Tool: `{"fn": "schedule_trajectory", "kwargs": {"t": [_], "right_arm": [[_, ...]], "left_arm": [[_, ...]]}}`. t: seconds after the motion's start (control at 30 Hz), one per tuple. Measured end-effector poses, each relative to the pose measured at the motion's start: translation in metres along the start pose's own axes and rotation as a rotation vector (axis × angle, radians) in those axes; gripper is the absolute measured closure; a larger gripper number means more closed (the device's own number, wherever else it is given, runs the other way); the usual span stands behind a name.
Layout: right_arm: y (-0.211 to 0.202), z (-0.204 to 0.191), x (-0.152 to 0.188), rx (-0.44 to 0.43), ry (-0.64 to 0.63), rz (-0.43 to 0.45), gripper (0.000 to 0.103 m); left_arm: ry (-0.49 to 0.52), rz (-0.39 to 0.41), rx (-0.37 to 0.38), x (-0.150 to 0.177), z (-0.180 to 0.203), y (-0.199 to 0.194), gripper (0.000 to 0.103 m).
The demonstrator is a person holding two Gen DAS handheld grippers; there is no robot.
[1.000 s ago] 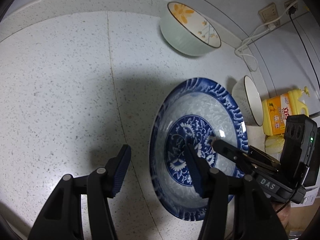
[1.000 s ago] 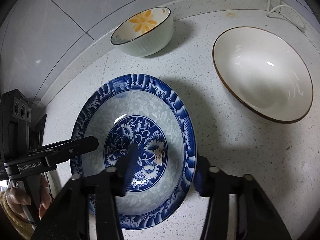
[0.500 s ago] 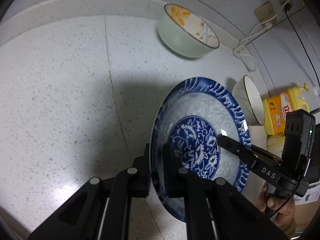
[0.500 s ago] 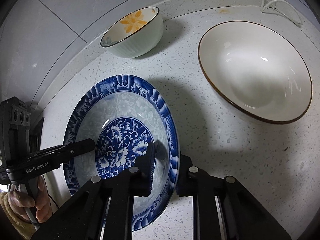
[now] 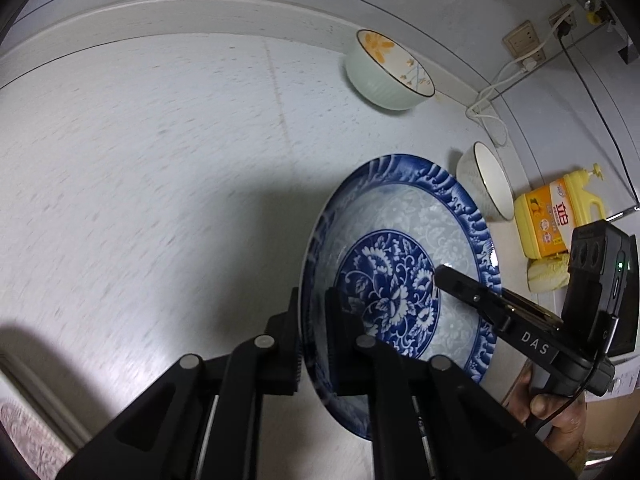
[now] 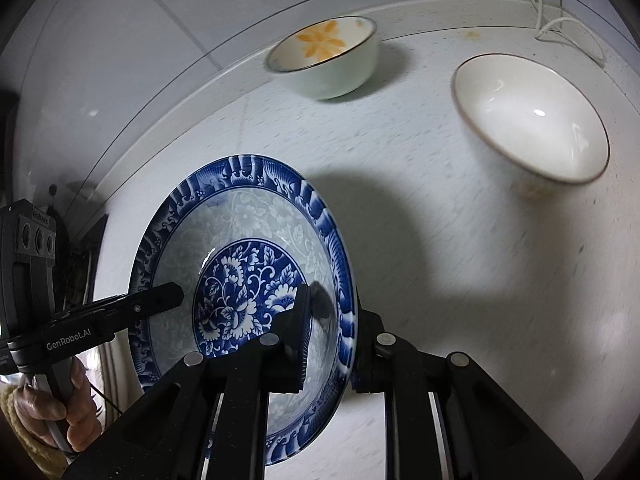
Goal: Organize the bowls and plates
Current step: 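Carry the blue-and-white plate beside the plate stack, lower it, open both grippers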
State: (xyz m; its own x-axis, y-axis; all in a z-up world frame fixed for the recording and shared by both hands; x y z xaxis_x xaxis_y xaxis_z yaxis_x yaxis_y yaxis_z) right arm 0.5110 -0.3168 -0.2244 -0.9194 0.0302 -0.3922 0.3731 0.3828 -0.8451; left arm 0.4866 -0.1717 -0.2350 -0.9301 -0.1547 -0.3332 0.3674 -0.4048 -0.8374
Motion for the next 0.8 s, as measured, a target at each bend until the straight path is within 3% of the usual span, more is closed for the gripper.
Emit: {"fn": "schedule_trajectory", "kwargs": {"t": [0.33,0.53,0.8], "right_arm": [[-0.007,-0.051,0.049,0.019,-0.034,0.002,0.089],[-0.006,-0.051,0.072,0.053,-0.016,-0.021,0.089],[0.002,-0.046,0.086,0.086,-0.014,-0.034,0.089]], "left_arm": [[0.002,0.009,0.007,0.056,-0.029,-0.041,0.095],[0.013,-0.029,0.018,0.091,-0.031,-0.033,0.095],[0.032,-0.022,-0.004,0.098,-0.034,-0.021,0.094]]}}
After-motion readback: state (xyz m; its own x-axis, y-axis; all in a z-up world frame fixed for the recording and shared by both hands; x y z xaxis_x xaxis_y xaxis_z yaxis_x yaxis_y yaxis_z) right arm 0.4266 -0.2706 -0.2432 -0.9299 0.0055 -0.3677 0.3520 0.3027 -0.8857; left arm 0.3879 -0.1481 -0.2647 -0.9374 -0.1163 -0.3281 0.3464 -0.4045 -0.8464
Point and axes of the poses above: each gripper's, at about its wrist camera, not at the fingertips, and y roughly the way its jaws point, z to its right, x to its underside, the point moved 10 cm from there along y, roughly the way its jaws point, and after that the axes turned 3 degrees about z, right-handed, at the moved point
